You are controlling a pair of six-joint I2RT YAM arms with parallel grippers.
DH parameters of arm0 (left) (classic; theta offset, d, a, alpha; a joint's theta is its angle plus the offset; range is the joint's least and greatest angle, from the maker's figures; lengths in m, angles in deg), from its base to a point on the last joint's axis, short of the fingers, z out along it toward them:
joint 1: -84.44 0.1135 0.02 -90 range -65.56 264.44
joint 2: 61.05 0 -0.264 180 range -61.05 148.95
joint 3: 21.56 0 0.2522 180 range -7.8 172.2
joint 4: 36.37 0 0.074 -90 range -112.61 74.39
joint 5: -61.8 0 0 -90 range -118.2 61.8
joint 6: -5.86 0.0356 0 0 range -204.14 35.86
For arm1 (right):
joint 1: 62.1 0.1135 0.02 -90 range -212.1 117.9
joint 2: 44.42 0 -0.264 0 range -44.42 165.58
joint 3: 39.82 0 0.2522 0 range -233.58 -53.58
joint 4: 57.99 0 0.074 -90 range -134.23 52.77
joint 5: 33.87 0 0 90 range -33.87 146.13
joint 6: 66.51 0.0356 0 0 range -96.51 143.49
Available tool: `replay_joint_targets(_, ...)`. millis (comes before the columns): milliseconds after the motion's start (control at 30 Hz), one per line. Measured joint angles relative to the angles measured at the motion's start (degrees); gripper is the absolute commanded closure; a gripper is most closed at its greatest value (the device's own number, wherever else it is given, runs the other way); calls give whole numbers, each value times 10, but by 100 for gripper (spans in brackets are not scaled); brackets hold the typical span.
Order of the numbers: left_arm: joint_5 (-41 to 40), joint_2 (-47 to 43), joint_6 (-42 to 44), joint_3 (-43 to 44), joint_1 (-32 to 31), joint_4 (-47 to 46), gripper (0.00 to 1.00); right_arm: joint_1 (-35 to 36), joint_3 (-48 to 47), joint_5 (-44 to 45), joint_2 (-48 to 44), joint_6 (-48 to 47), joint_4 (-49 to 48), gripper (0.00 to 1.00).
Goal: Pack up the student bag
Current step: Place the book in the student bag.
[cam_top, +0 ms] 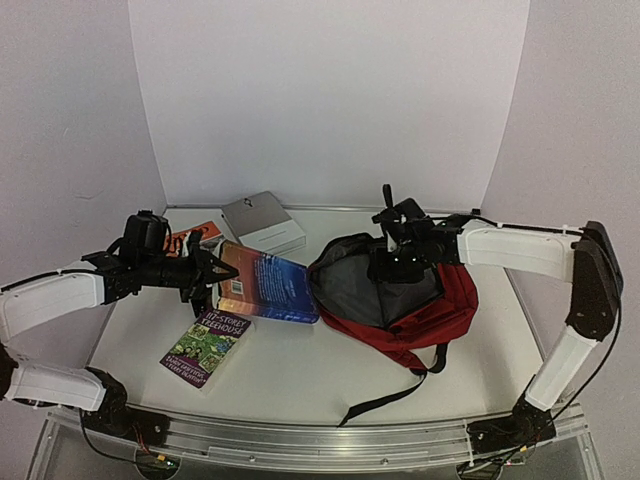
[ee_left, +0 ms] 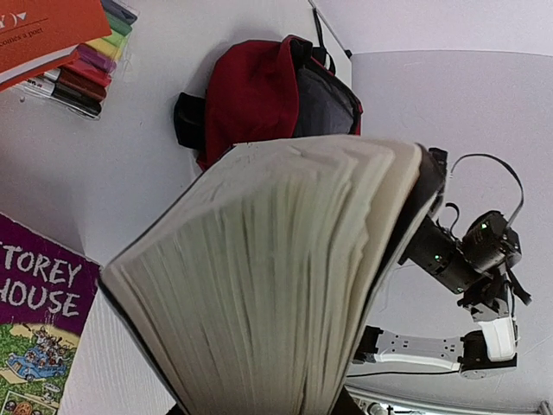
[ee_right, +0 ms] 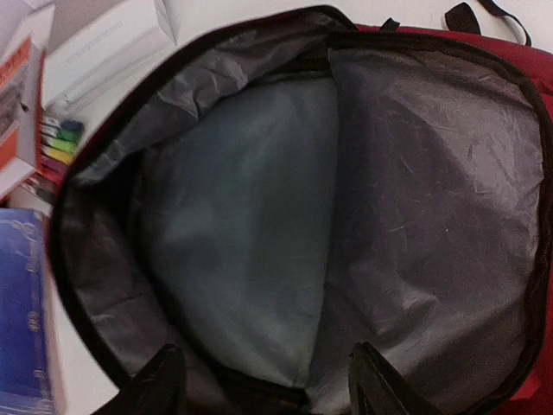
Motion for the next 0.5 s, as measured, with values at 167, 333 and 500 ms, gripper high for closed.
replay_joint_targets(167, -1, -3, 0, 0, 3, 0, 100, 0, -35, 46, 81, -20, 28, 46)
replay_joint_targets(333, -1, -13, 3, 0, 3, 11, 100, 0, -52, 81, 134, -28, 42, 43)
replay_joint_targets(500, 0, -30, 5, -1, 3, 32, 100, 0, -73, 116, 186, -30, 48, 41)
